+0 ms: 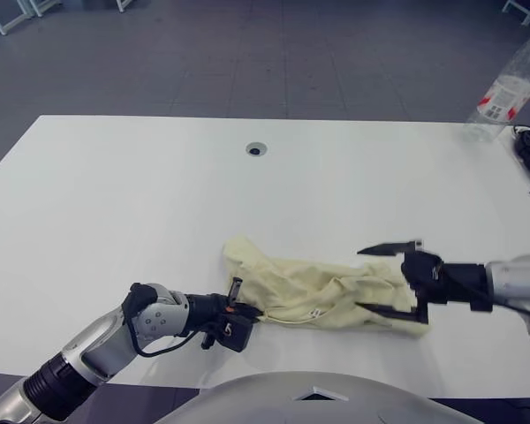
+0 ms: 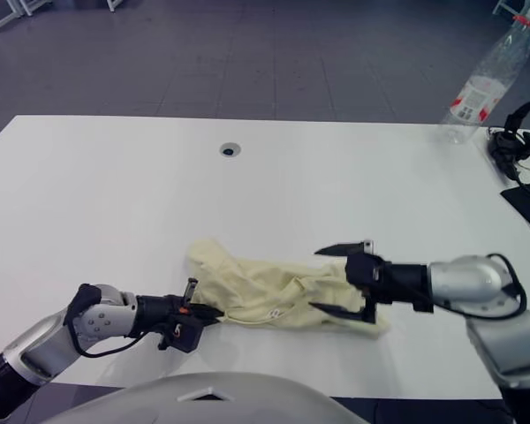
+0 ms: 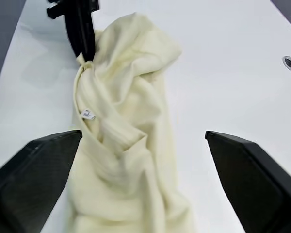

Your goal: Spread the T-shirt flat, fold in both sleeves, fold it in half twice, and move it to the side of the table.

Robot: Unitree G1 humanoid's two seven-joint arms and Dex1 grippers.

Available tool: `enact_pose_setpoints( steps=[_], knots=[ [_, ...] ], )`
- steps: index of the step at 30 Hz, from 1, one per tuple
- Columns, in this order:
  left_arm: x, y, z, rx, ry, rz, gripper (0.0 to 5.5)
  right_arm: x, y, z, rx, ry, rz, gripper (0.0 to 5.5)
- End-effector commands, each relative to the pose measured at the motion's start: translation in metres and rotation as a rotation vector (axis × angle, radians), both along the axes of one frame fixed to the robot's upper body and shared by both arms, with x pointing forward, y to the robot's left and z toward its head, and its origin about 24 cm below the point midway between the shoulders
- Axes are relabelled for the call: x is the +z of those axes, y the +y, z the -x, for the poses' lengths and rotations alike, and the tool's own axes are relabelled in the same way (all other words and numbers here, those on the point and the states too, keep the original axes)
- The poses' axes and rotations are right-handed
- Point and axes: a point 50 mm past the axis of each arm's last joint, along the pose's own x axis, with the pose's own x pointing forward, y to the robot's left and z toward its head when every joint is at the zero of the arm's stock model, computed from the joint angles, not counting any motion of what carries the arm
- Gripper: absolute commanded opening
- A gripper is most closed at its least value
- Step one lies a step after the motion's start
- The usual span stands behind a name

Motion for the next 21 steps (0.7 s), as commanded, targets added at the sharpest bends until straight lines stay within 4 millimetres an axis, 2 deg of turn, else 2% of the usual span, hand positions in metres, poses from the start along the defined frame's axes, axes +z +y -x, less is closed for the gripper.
enact_pose_setpoints(
  steps=[1,5,9,17,21],
  knots=[
    [-0.040,0.042,0.004,0.088,0.112,-0.349,0.00,-0.010,-0.008,-0.018,-0.011,0.128,0.020,5.37],
    [-0.039,0.040,0.002,0.078,0.109,-0.351,0.00,-0.026,-0.006,-0.018,0.032,0.274,-0.001,5.37],
    [-0.040,0.041,0.001,0.072,0.104,-0.357,0.00,-0.032,-0.001,-0.014,0.077,0.341,-0.009,5.37],
    [-0.040,0.041,0.000,0.071,0.101,-0.362,0.00,-0.036,0.001,-0.010,0.120,0.378,-0.026,4.06],
    [-0.041,0.041,0.001,0.074,0.103,-0.364,0.00,-0.052,-0.002,-0.009,0.114,0.411,0.021,3.43]
  ],
)
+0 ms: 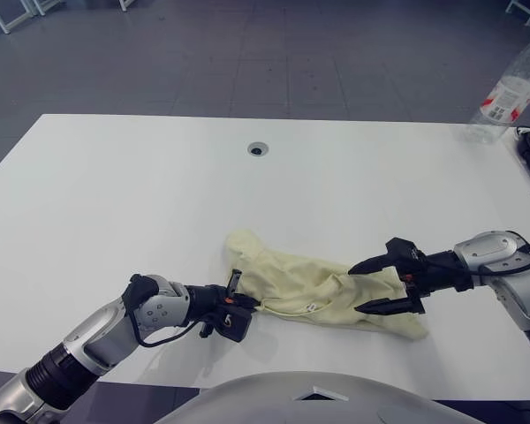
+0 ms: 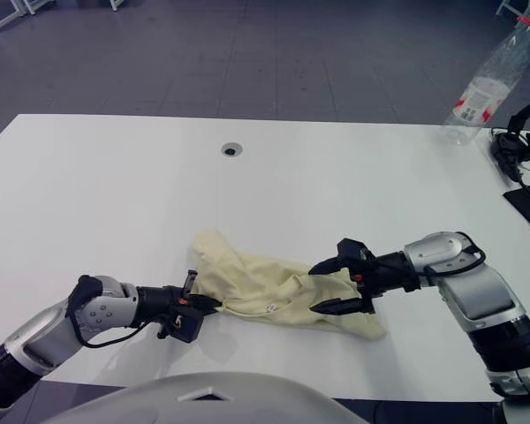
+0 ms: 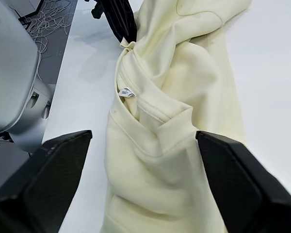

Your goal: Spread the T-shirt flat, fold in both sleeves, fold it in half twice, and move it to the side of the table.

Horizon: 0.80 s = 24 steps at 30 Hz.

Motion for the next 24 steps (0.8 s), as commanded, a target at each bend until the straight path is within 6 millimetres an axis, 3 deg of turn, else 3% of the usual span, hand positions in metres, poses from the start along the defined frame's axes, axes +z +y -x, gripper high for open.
enact_pose_setpoints(
  steps=[1,8,15,24],
  knots=[
    [-0.043,0.040,0.012,0.091,0.153,-0.323,0.00,-0.015,-0.001,-0.001,0.003,0.011,0.048,3.36],
    [-0.042,0.038,0.012,0.082,0.155,-0.324,0.00,-0.007,0.003,-0.013,-0.030,-0.042,-0.006,2.19],
    [-0.043,0.038,0.013,0.079,0.162,-0.322,0.00,-0.001,0.007,-0.020,-0.026,-0.073,-0.024,3.30],
    [-0.042,0.037,0.011,0.068,0.155,-0.323,0.00,-0.022,0.011,-0.018,0.015,-0.063,0.075,4.78]
  ],
)
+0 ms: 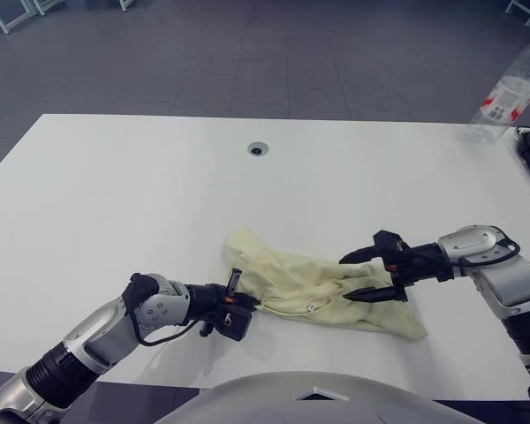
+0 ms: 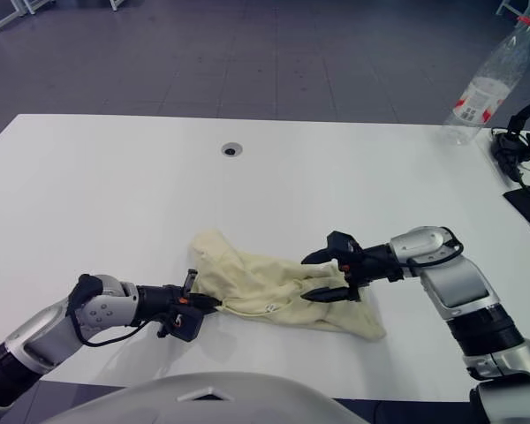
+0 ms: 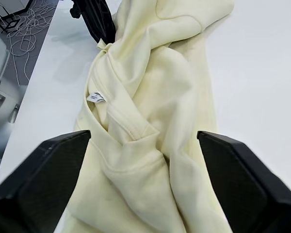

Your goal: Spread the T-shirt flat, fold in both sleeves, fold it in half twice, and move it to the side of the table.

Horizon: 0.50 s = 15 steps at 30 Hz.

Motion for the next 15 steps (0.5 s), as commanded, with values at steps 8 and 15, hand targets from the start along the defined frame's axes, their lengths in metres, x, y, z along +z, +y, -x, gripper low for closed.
enact_pose_setpoints(
  steps=[8,15],
  knots=[
    [-0.042,0.037,0.012,0.070,0.158,-0.323,0.00,0.003,0.004,-0.003,0.030,-0.047,-0.007,5.39],
    [-0.042,0.037,0.012,0.068,0.159,-0.323,0.00,0.021,0.001,-0.012,-0.003,-0.149,-0.066,5.39]
  ],
)
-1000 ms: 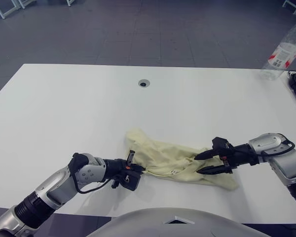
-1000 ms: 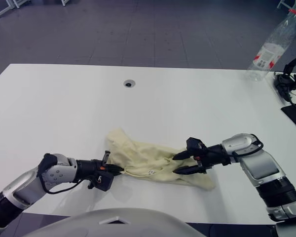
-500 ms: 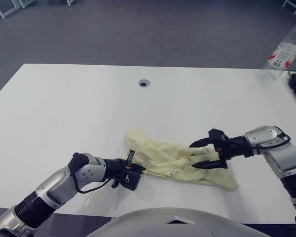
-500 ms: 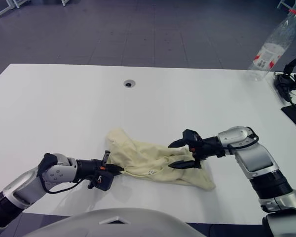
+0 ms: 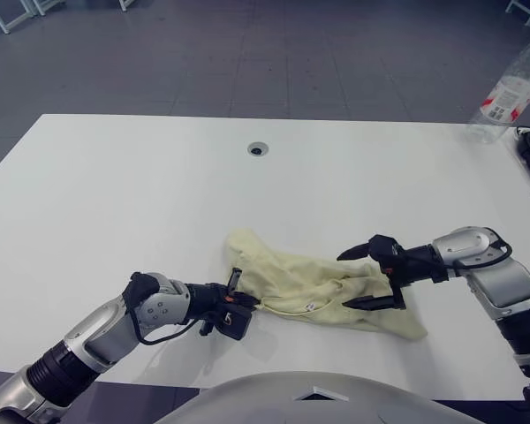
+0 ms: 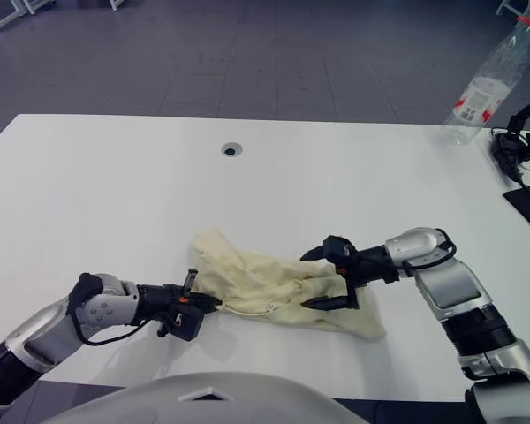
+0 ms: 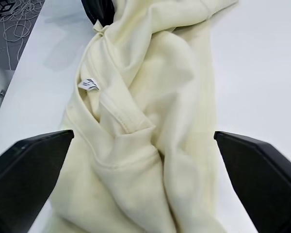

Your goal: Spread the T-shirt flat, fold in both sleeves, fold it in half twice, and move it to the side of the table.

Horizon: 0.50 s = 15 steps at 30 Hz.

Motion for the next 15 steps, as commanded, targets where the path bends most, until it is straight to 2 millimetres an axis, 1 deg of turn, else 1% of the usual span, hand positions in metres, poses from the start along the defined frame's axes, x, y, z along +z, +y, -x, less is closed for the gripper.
enact_pose_setpoints(
  steps=[1,4,10,15],
  knots=[
    [-0.042,0.037,0.013,0.071,0.159,-0.320,0.00,0.018,0.001,-0.006,-0.006,-0.049,-0.057,5.39],
    [-0.042,0.037,0.012,0.073,0.157,-0.320,0.00,0.018,0.000,0.001,0.019,0.013,-0.070,4.93],
    [-0.042,0.037,0.011,0.071,0.154,-0.320,0.00,0.003,0.003,0.016,0.048,0.089,-0.033,3.80],
    [-0.042,0.037,0.010,0.072,0.153,-0.321,0.00,-0.006,0.004,0.018,0.056,0.104,-0.003,3.02]
  ],
)
